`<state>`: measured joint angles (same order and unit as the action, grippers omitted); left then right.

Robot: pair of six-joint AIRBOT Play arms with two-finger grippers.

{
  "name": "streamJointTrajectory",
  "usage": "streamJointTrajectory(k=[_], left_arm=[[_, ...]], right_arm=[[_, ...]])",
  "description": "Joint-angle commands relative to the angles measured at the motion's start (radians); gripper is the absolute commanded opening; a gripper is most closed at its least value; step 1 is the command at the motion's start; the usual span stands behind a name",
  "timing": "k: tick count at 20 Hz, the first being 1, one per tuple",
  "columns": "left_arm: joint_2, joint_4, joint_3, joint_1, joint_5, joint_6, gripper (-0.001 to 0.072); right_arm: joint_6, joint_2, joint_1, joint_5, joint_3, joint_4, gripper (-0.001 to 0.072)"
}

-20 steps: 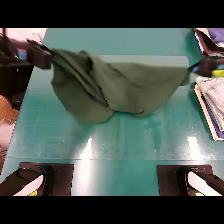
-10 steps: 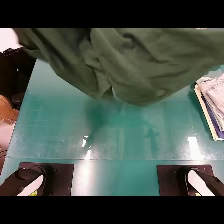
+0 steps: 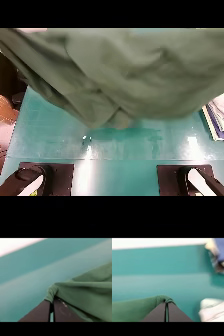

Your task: Fold the shirts.

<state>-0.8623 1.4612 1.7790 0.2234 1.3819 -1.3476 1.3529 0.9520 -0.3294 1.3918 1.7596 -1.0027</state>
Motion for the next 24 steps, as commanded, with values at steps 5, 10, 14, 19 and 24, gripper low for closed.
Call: streamJointTrajectory(k=[5, 10, 14, 19, 24], left_arm=[[-0.116, -0.030, -0.645, 0.000, -0.281, -0.011, 0.0025], [-0.348, 0.019, -0.680, 0.000, -0.640, -0.006, 0.0026], [-0.460, 0.021, -0.653, 0.000, -0.881, -0.009, 0.0027], [-0.481, 0.021, -0.634, 0.000, -0.948, -0.045, 0.0289], [-0.480, 0.005, -0.480, -0.093, -0.580, -0.095, 0.0408]], right_arm=[[0.027, 0.261, 0.350, -0.080, -0.277, -0.171, 0.0014], [0.046, 0.467, 0.370, -0.267, -0.308, -0.167, 0.0015], [0.046, 0.548, 0.370, -0.347, -0.308, -0.167, 0.0016], [0.046, 0.570, 0.365, -0.431, -0.301, -0.166, 0.0355], [0.036, 0.568, 0.316, -0.258, -0.208, -0.127, 0.0375]])
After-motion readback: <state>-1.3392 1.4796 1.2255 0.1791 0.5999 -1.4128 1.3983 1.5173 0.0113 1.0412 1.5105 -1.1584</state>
